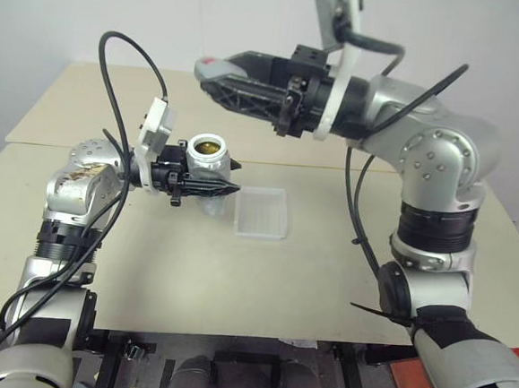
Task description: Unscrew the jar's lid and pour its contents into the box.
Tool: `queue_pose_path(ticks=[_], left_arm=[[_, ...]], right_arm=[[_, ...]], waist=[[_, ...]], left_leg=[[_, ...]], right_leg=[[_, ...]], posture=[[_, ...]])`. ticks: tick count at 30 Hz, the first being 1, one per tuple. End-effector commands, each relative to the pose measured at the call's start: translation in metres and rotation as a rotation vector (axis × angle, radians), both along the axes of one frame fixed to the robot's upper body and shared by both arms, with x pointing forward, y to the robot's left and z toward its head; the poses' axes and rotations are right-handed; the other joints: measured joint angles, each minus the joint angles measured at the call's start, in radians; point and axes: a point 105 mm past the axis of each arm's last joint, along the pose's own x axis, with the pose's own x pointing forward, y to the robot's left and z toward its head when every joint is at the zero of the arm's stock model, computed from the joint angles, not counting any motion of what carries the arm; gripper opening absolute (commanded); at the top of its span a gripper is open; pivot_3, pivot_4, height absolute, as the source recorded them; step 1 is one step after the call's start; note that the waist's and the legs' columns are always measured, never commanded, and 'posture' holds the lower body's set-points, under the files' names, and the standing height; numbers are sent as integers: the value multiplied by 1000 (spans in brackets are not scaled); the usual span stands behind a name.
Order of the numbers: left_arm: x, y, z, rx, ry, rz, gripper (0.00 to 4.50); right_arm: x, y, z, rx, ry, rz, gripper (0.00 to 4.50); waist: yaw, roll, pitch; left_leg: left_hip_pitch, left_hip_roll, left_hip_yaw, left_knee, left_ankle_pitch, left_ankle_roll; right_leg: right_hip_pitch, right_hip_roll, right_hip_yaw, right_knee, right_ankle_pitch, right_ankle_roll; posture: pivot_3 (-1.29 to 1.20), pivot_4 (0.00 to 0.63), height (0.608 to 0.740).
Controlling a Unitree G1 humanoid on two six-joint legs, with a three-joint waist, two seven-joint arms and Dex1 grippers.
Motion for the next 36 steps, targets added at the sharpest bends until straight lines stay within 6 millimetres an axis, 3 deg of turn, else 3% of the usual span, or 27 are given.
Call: queue_pose_path(ticks=[1,5,10,15,20,25,26,30,33,36], left_arm=[[-1,3,9,-10,-53,27,1925],[0,11,7,-19,-58,98,1925],[10,24,3,-33,-83,299,1925],[21,25,-3,-47,-90,481,1925],[24,23,-8,-66,-84,574,1925],[25,20,-14,-13,-131,617,1925],[24,19,-15,1,-145,605,1925],[24,16,-17,86,-247,573,1925],[37,12,-23,239,-456,576,1925],[53,4,-19,353,-690,591,1925]], right_arm=[[14,-23,-1,18,-71,-153,2782],[39,-63,-47,-76,-76,-409,2782],[58,-121,-133,-204,59,-732,2782],[59,-139,-194,-276,138,-897,2782],[56,-140,-228,-320,203,-931,2782],[47,-139,-232,-353,226,-871,4355],[47,-141,-229,-350,222,-871,4460],[45,-147,-207,-342,197,-829,4460],[26,-141,-178,-347,208,-640,4460],[6,-132,-163,-400,218,-468,4460]], waist=[[2,0,0],[3,0,0],[2,0,0],[-4,0,0],[-2,0,0],[1,0,0],[1,0,0],[2,0,0],[8,0,0],[15,0,0]], left_leg=[[0,0,0,0,0,0],[0,0,0,0,0,1],[-1,0,0,-1,0,0],[0,0,0,0,1,0],[1,0,0,-1,1,0],[1,0,0,-1,1,0],[1,0,0,-1,1,0],[1,0,0,-1,1,0],[1,-1,0,0,1,0],[1,-1,0,-1,1,0]], right_leg=[[0,0,0,0,0,0],[1,-1,0,-1,0,0],[0,0,0,-2,0,0],[-1,0,2,0,1,1],[1,0,2,0,1,1],[1,0,2,-1,1,1],[1,0,2,-1,1,1],[1,0,2,-1,1,1],[1,0,2,-1,1,1],[2,0,1,-2,1,0]], posture=[[0,150,740],[0,150,740],[0,150,740],[0,150,740],[0,150,740],[0,150,740],[0,150,740],[0,150,740],[0,150,740],[0,150,740]])
